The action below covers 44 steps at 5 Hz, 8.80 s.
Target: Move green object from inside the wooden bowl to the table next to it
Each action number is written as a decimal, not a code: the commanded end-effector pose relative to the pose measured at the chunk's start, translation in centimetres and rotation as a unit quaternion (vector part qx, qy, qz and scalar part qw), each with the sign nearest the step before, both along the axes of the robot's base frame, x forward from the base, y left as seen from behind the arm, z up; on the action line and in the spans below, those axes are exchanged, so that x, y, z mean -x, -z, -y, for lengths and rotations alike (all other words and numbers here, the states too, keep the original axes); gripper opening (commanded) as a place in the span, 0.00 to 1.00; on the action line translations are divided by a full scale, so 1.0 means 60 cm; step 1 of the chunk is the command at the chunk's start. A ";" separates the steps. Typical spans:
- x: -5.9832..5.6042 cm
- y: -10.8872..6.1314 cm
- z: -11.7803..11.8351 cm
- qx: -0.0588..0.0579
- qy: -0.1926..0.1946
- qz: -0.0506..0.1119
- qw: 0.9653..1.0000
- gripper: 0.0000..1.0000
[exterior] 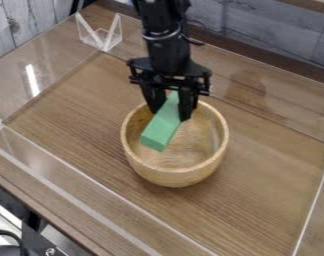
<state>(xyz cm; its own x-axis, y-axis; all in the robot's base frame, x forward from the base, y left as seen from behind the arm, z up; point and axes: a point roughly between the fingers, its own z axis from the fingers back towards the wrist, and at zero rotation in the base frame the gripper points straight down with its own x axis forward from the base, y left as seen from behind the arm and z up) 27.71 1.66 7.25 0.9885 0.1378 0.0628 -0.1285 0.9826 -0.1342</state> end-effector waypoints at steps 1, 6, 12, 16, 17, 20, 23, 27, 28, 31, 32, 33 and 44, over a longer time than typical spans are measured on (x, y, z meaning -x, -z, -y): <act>-0.009 -0.002 0.007 -0.001 0.014 0.019 1.000 0.00; 0.039 -0.071 0.029 0.006 -0.062 0.018 0.998 0.00; 0.059 -0.160 -0.033 0.020 -0.007 0.033 0.999 0.00; 0.058 -0.118 -0.041 -0.003 -0.032 0.031 0.999 0.00; 0.057 -0.135 -0.060 -0.007 -0.044 0.032 0.998 0.00; 0.035 -0.123 -0.086 -0.024 -0.018 0.040 0.999 0.00; 0.013 -0.109 -0.114 -0.040 -0.075 0.042 0.996 0.00; -0.063 -0.104 -0.105 -0.047 -0.129 0.060 0.989 0.00; -0.102 -0.074 -0.110 -0.052 -0.131 0.063 0.988 0.00; -0.165 -0.039 -0.160 -0.049 -0.118 0.074 0.989 0.00; -0.167 -0.060 -0.153 -0.044 -0.106 0.077 0.990 0.00; -0.166 -0.085 -0.140 -0.036 -0.095 0.080 0.992 0.00; -0.166 -0.044 -0.138 -0.011 -0.113 0.089 0.990 0.00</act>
